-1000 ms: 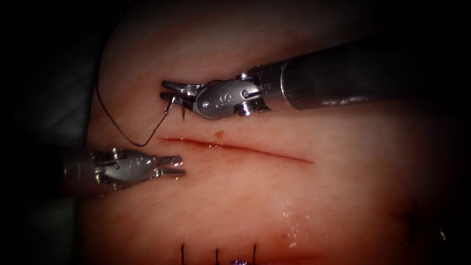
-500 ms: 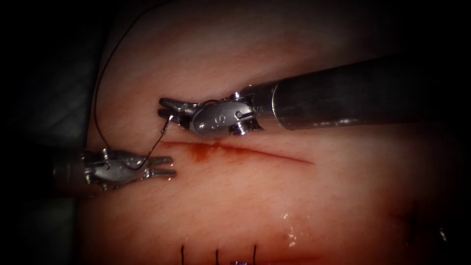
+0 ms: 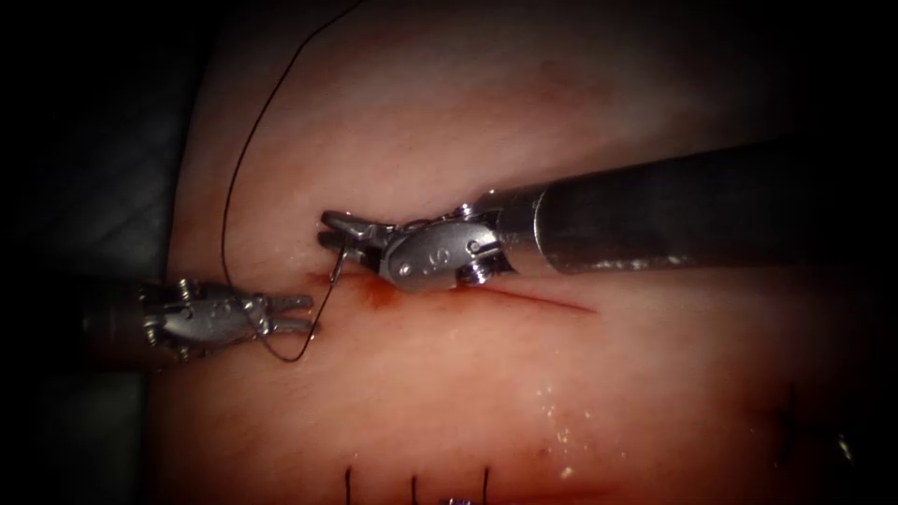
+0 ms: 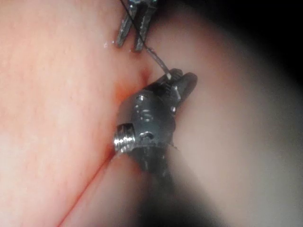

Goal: Wound Closure
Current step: Using the right gripper, pierce the needle through the top of the wound.

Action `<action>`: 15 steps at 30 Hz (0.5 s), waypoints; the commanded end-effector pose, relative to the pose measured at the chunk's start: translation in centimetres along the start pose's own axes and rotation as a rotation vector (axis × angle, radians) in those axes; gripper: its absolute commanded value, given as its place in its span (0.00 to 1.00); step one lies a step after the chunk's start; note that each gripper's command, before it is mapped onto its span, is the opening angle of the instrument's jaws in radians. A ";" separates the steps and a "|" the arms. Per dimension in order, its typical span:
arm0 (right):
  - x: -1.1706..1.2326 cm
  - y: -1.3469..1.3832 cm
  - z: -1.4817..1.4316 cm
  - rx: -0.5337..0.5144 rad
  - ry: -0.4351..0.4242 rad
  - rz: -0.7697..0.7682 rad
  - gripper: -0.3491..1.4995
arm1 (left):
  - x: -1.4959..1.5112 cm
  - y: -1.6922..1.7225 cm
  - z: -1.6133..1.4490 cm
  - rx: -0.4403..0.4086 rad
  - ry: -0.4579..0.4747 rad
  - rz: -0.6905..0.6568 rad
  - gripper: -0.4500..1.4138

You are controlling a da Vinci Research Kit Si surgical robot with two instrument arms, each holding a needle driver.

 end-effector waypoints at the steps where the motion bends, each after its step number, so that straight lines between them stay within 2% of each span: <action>1: -0.06 -0.07 0.08 0.004 -0.005 0.007 0.00 | 0.00 0.02 0.09 0.000 0.001 0.000 0.22; 15: -0.17 -0.22 0.10 0.053 -0.057 0.033 0.00 | 0.07 0.03 0.19 0.010 0.000 -0.008 0.22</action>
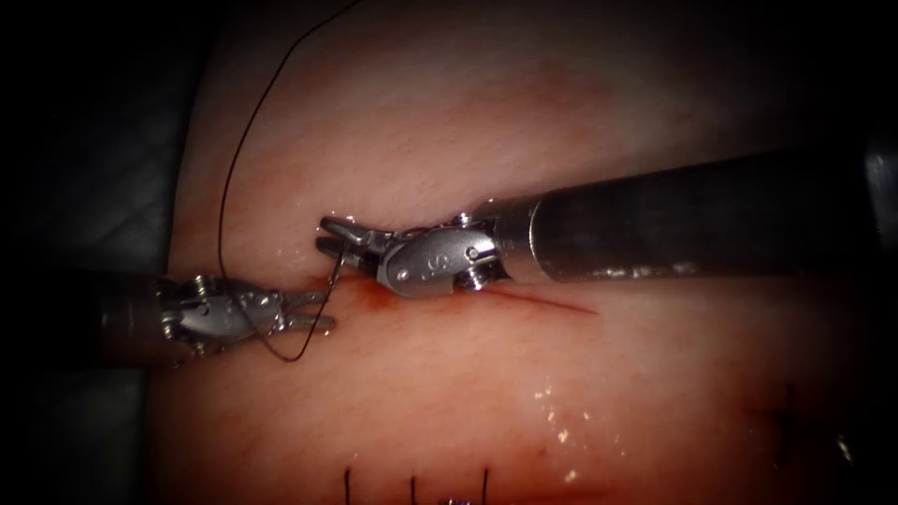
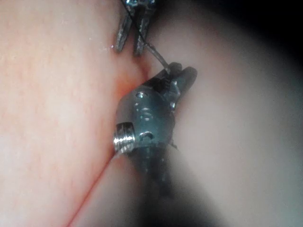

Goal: Wound Closure
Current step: Using the right gripper, pierce the needle through the top of the wound.

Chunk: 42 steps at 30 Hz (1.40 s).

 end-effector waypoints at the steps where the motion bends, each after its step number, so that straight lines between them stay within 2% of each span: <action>1: -0.08 -0.10 0.09 0.010 -0.007 0.003 0.00 | -0.02 0.01 0.06 -0.002 0.000 0.002 0.22; 9: -0.24 -0.21 0.10 0.024 -0.024 0.015 0.00 | -0.03 0.01 0.04 -0.004 0.000 0.004 0.23; 20: -0.22 -0.21 -0.02 0.050 -0.063 0.017 0.00 | -0.03 0.01 0.05 -0.004 0.000 0.003 0.24; 29: -0.23 -0.21 -0.03 0.118 -0.135 0.007 0.00 | -0.01 0.03 0.07 0.000 0.000 0.001 0.24; 42: -0.37 -0.32 -0.02 0.181 -0.195 -0.005 0.00 | -0.01 0.03 0.07 0.001 -0.001 0.001 0.24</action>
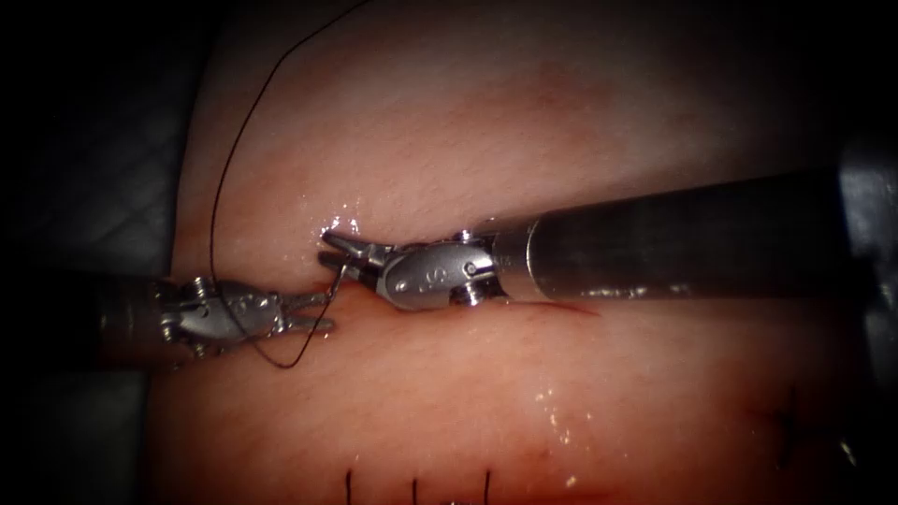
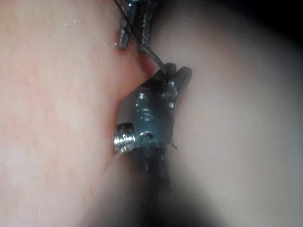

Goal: Wound Closure
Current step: Using the right gripper, pierce the needle through the top of the wound.

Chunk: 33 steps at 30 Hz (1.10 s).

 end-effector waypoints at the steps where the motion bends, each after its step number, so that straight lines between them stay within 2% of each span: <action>1: -0.02 -0.06 0.08 -0.001 0.002 0.006 0.00 | -0.01 0.02 0.08 -0.001 0.000 0.000 0.24; 7: -0.09 -0.08 0.05 -0.002 -0.012 0.024 0.00 | -0.01 0.02 0.08 -0.001 0.000 0.000 0.24; 12: 0.01 0.04 -0.01 -0.065 0.041 0.086 0.00 | 0.01 0.03 0.11 0.003 0.000 -0.002 0.23; 14: 0.12 0.12 -0.06 -0.087 0.065 0.106 0.00 | 0.02 0.05 0.13 0.006 0.000 -0.002 0.23; 16: 0.31 0.31 -0.12 -0.133 0.103 0.150 0.00 | 0.03 0.07 0.18 0.009 0.001 -0.004 0.23; 20: 0.48 0.62 -0.11 -0.159 0.150 0.196 0.00 | 0.03 0.07 0.23 0.006 0.005 -0.004 0.23; 30: 0.56 0.89 0.00 -0.153 0.179 0.299 0.00 | -0.03 0.03 0.34 0.003 -0.003 0.005 0.23; 33: 0.58 1.05 0.01 -0.093 0.175 0.437 0.00 | -0.05 0.02 0.39 -0.001 -0.008 0.003 0.23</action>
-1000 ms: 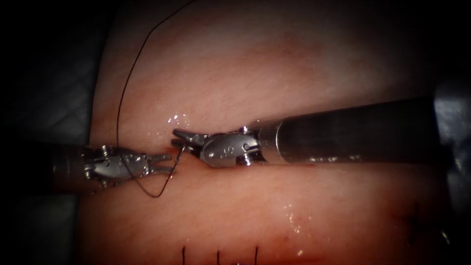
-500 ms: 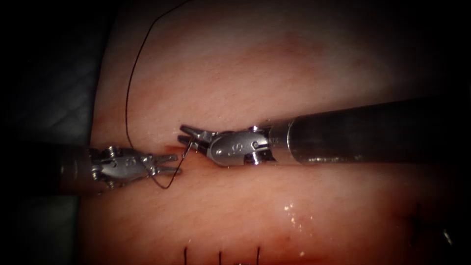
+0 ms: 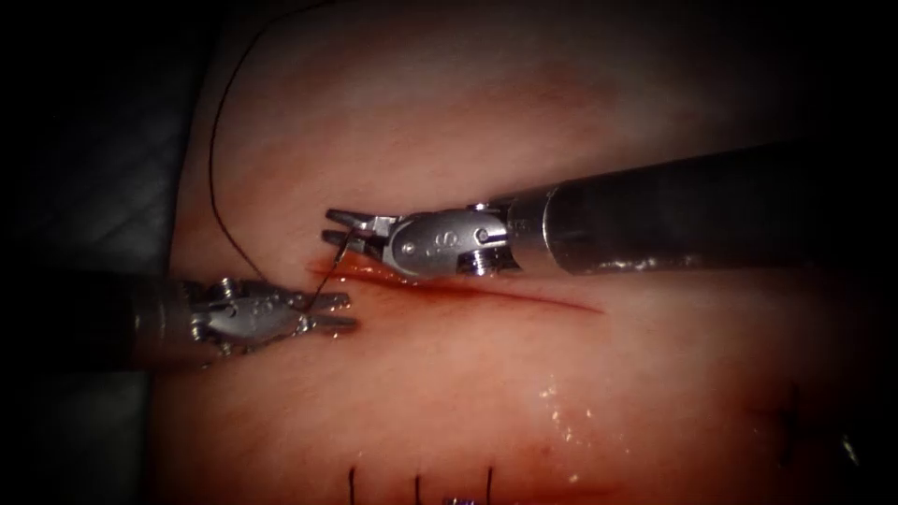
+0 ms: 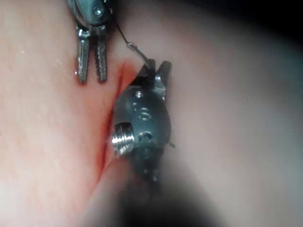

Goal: Wound Closure
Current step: Using the right gripper, pierce the needle through the top of the wound.

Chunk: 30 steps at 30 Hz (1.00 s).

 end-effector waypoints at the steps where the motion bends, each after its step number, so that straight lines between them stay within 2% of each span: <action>1: 0.03 0.04 0.07 0.007 0.003 0.017 0.00 | -0.01 0.01 0.09 -0.001 -0.003 0.000 0.23; 8: 0.12 0.19 0.06 0.024 0.046 0.159 0.00 | -0.09 -0.02 0.18 -0.006 -0.026 -0.008 0.23; 12: 0.17 0.28 0.04 0.007 0.085 0.188 0.00 | -0.15 -0.04 0.23 -0.012 -0.041 -0.009 0.24; 13: 0.17 0.29 0.03 0.001 0.092 0.179 0.00 | -0.15 -0.04 0.23 -0.015 -0.043 -0.008 0.24; 14: 0.17 0.30 0.02 -0.037 0.133 0.064 0.00 | -0.16 -0.04 0.23 -0.015 -0.043 -0.007 0.24; 20: 0.18 0.26 -0.01 -0.064 0.156 -0.076 0.00 | -0.17 -0.05 0.21 -0.016 -0.043 -0.012 0.24; 30: 0.30 0.24 -0.05 -0.092 0.185 -0.150 0.00 | -0.16 -0.04 0.18 -0.019 -0.044 -0.013 0.24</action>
